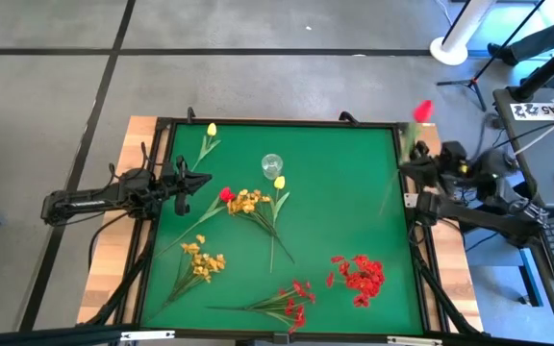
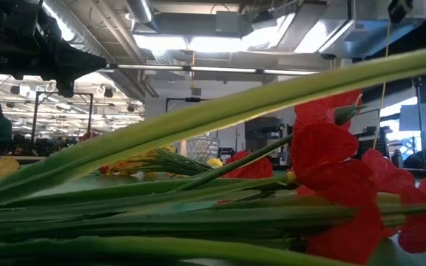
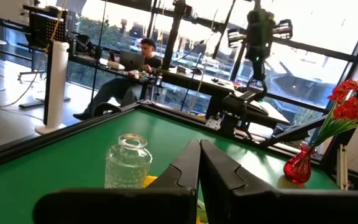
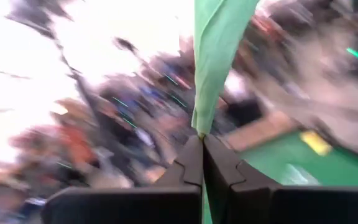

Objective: Sort flowers into vase by color
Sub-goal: Put the top right red flower into the red vase

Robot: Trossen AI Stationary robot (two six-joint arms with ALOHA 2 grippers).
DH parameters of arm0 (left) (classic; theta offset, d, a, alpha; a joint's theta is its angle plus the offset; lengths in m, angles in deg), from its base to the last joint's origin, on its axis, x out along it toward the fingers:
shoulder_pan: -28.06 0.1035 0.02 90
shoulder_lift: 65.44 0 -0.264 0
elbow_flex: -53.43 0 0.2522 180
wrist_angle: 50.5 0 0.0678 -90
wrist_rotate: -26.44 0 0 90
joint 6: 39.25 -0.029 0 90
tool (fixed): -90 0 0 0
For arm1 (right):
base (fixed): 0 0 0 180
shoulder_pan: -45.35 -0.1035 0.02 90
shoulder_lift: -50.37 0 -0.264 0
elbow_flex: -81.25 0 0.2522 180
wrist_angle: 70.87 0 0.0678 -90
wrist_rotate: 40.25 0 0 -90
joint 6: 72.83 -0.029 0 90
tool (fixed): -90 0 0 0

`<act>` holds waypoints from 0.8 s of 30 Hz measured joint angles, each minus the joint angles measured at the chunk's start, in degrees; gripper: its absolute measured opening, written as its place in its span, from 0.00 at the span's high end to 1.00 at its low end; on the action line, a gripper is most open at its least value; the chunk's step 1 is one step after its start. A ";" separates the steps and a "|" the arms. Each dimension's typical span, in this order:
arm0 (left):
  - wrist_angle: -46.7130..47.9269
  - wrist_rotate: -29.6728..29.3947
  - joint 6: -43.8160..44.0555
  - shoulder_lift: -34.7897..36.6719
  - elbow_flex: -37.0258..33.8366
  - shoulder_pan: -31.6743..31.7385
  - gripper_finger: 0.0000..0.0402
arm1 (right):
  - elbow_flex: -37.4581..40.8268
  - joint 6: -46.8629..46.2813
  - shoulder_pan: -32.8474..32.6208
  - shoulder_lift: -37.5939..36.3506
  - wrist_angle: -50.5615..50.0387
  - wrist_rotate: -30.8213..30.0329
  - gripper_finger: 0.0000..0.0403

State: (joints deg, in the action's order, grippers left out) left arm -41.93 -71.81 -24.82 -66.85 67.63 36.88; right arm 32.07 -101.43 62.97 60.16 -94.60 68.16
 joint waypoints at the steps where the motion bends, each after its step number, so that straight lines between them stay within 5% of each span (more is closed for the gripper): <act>1: 0.00 0.01 0.01 0.00 -0.01 -0.01 0.99 | 2.32 -1.59 -1.05 -1.08 5.43 1.02 1.00; 5: 0.02 0.02 0.02 -0.02 0.00 0.00 0.99 | 11.00 -7.08 -5.13 -1.79 26.46 3.70 1.00; 8: 0.00 0.01 0.00 0.00 0.00 0.00 0.99 | 14.70 -8.52 -8.34 -0.85 31.67 3.99 1.00; 16: 0.00 0.00 0.00 0.00 -0.02 0.00 0.99 | 10.39 -4.69 -14.68 -1.26 18.03 8.56 1.00; 20: -0.01 0.02 0.02 0.00 -0.02 -0.02 0.99 | 7.82 -1.16 -16.96 -1.19 6.17 3.72 1.00; 24: 0.03 0.01 0.00 -0.01 -0.02 -0.02 0.99 | 10.26 -1.09 -20.04 -0.71 6.20 0.59 1.00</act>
State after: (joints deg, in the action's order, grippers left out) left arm -41.90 -71.80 -24.82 -66.86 67.61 36.85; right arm 42.33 -102.52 42.93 59.46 -88.40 68.75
